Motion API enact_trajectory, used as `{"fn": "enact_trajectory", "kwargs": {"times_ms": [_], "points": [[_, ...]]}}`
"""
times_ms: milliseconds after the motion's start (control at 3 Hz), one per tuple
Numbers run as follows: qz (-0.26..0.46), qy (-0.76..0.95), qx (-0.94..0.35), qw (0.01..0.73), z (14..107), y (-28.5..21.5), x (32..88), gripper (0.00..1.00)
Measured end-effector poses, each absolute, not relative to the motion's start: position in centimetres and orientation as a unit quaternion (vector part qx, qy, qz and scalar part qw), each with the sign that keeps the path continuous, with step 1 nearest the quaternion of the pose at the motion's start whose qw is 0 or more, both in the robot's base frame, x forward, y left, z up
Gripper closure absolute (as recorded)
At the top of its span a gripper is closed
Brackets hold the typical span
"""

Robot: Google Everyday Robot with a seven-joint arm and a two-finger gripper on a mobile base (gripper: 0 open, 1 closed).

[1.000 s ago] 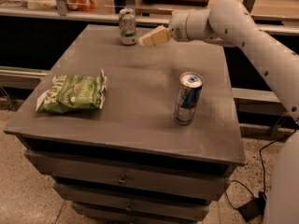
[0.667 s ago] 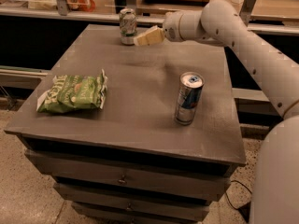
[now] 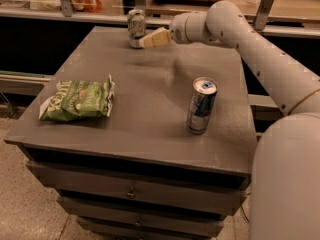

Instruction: Move 7up can near green jalapeno chip bag

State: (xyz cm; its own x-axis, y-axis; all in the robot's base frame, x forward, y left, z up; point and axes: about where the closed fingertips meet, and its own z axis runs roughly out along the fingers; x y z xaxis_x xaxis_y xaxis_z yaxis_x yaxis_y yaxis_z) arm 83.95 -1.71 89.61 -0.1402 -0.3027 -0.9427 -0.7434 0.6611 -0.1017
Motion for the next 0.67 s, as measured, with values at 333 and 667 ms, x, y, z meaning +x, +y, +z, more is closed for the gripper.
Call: {"fn": "enact_trajectory", "kwargs": {"times_ms": [333, 667], "points": [[0.225, 0.721, -0.366, 0.544, 89.0, -1.0, 85.3, 0.00], [0.266, 0.699, -0.403, 0.528, 88.7, 1.0, 86.1, 0.00]]}}
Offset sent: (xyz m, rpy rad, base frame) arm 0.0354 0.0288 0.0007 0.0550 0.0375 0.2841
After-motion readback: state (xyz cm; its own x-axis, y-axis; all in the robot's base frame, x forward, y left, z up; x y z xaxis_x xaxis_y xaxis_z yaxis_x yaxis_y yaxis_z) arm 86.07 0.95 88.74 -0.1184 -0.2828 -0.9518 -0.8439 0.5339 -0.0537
